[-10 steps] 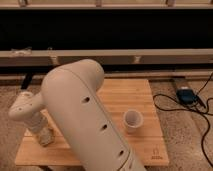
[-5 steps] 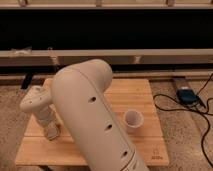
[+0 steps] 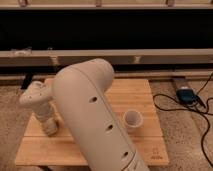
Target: Wipe the white sponge on the table
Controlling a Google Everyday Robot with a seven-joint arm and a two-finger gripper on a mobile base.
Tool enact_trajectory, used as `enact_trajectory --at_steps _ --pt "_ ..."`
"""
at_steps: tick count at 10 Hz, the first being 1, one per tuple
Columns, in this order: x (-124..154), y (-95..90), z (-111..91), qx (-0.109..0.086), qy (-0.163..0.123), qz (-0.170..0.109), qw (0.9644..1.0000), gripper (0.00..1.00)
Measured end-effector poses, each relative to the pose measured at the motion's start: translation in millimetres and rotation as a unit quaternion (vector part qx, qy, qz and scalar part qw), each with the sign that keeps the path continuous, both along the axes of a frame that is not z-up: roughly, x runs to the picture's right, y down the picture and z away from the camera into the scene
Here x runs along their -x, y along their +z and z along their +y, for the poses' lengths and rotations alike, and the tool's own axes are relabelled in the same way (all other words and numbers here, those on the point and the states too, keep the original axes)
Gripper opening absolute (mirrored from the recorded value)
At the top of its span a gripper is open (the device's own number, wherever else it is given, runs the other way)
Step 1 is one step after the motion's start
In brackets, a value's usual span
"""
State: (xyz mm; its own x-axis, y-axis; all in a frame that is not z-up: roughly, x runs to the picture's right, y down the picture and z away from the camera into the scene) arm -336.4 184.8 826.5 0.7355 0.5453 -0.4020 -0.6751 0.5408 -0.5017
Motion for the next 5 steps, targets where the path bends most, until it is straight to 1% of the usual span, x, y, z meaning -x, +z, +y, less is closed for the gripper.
enact_trajectory --at_steps 1,2,3,5 --pt "14.3 -5.4 -6.9 -0.003 0.002 -0.011 0.9999 0.0" --pt "21.8 -8.9 -11.4 -0.006 0.001 -0.017 0.9998 0.0" --pt "24.4 -10.8 -11.7 -0.007 -0.001 -0.02 0.9998 0.0" --pt "36.6 -16.5 -5.3 -0.01 -0.015 -0.031 0.9994 0.0"
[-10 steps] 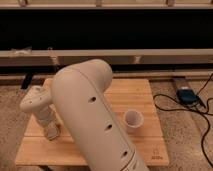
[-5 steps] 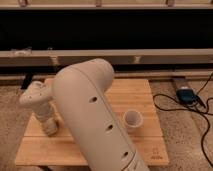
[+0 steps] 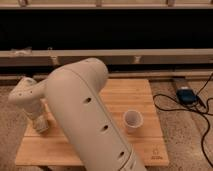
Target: Wipe the white sponge on the table
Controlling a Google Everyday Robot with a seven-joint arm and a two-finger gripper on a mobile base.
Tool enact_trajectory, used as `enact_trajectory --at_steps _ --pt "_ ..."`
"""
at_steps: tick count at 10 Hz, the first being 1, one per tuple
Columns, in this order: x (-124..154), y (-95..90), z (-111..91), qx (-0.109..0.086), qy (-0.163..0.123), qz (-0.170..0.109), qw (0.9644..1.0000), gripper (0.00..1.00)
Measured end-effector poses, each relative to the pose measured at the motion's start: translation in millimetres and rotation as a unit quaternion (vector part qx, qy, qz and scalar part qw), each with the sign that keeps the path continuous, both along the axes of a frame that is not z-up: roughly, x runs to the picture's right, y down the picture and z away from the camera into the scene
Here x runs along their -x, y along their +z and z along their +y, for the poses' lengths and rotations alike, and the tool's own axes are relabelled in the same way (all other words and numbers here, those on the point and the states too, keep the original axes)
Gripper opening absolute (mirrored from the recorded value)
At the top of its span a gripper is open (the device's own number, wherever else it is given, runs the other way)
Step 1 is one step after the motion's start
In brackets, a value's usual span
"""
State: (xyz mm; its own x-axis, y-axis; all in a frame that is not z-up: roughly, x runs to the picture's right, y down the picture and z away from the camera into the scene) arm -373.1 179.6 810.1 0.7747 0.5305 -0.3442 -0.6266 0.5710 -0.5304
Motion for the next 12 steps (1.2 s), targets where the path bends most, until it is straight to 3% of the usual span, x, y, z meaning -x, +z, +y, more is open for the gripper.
enact_trajectory --at_steps 5,8,12 --pt "15.2 -11.6 31.6 0.003 -0.035 -0.02 0.9992 0.0" --pt "-15.1 -9.5 48.8 0.012 -0.042 -0.006 0.999 0.0" --pt "-61.3 26.2 22.6 0.024 -0.008 0.04 0.9989 0.0"
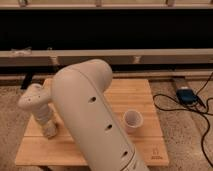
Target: Wipe the white sponge on the table
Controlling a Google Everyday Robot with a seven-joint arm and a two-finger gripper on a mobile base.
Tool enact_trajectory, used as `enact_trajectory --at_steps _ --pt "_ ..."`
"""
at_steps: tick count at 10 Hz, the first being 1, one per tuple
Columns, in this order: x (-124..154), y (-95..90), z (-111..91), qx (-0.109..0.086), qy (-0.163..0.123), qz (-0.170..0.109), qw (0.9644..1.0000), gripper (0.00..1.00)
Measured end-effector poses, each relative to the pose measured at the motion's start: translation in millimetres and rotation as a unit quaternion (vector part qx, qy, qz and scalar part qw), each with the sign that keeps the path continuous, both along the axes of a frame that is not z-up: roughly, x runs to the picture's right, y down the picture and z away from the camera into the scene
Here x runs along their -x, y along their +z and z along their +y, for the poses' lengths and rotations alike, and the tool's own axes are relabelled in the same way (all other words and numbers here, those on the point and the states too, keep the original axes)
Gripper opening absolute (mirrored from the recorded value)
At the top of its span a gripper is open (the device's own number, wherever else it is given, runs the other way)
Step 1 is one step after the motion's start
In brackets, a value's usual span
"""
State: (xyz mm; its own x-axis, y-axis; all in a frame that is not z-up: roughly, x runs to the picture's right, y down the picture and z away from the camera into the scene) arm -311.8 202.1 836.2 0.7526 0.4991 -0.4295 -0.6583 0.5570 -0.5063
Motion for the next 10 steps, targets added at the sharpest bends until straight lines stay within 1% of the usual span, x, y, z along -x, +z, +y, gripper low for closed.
enact_trajectory --at_steps 1,2,4,5,6,8,9,10 --pt "-13.0 12.8 -12.5 -0.001 0.011 0.014 0.9998 0.0" --pt "-17.5 20.0 -21.7 -0.003 0.019 0.022 0.9996 0.0" --pt "-11.1 27.0 -35.7 -0.01 0.024 0.025 0.9993 0.0" --pt "-1.0 25.7 -38.3 -0.012 0.024 0.02 0.9995 0.0" --pt "8.4 22.6 -36.4 -0.013 0.02 0.014 0.9996 0.0" --pt "30.9 7.9 -27.3 -0.017 0.009 -0.002 0.9998 0.0" --pt "43.1 -0.7 -19.0 -0.016 0.002 -0.011 0.9998 0.0" --pt "57.7 -11.5 -6.6 -0.017 -0.012 -0.024 0.9995 0.0"
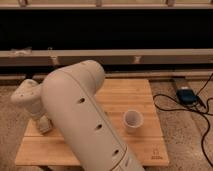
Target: Wipe the white sponge on the table
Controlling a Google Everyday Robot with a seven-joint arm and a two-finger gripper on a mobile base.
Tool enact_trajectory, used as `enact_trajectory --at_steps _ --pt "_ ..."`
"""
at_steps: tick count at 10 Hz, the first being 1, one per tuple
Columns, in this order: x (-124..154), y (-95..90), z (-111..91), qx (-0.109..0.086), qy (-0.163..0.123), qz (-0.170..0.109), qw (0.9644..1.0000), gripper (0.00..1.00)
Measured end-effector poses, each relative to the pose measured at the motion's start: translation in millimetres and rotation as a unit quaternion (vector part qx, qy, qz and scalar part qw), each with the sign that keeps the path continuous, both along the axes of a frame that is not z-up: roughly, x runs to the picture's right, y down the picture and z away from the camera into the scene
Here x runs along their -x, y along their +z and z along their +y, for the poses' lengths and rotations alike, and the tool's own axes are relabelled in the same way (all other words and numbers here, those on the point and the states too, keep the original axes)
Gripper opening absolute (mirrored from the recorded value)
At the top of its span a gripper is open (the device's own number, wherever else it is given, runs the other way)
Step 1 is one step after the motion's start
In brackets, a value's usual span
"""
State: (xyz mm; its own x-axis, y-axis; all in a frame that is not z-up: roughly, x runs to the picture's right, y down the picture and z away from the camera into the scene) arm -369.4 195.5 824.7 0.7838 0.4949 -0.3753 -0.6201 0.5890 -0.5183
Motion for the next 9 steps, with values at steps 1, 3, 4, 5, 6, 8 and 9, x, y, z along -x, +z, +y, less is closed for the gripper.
enact_trajectory --at_steps 1,3,4,5,6,8,9 --pt "9.7 -9.4 11.5 0.0 -0.014 -0.013 0.9998 0.0" --pt "12.7 -23.2 31.0 0.005 -0.038 -0.029 0.9988 0.0" --pt "8.0 -24.3 36.0 0.005 -0.042 -0.027 0.9988 0.0" --pt "0.6 -23.7 39.3 0.007 -0.042 -0.022 0.9989 0.0" --pt "-5.1 -22.1 39.3 0.008 -0.04 -0.019 0.999 0.0" --pt "-27.4 -7.1 25.3 0.01 -0.025 -0.001 0.9996 0.0" --pt "-39.7 2.7 16.4 0.011 -0.019 0.01 0.9997 0.01"
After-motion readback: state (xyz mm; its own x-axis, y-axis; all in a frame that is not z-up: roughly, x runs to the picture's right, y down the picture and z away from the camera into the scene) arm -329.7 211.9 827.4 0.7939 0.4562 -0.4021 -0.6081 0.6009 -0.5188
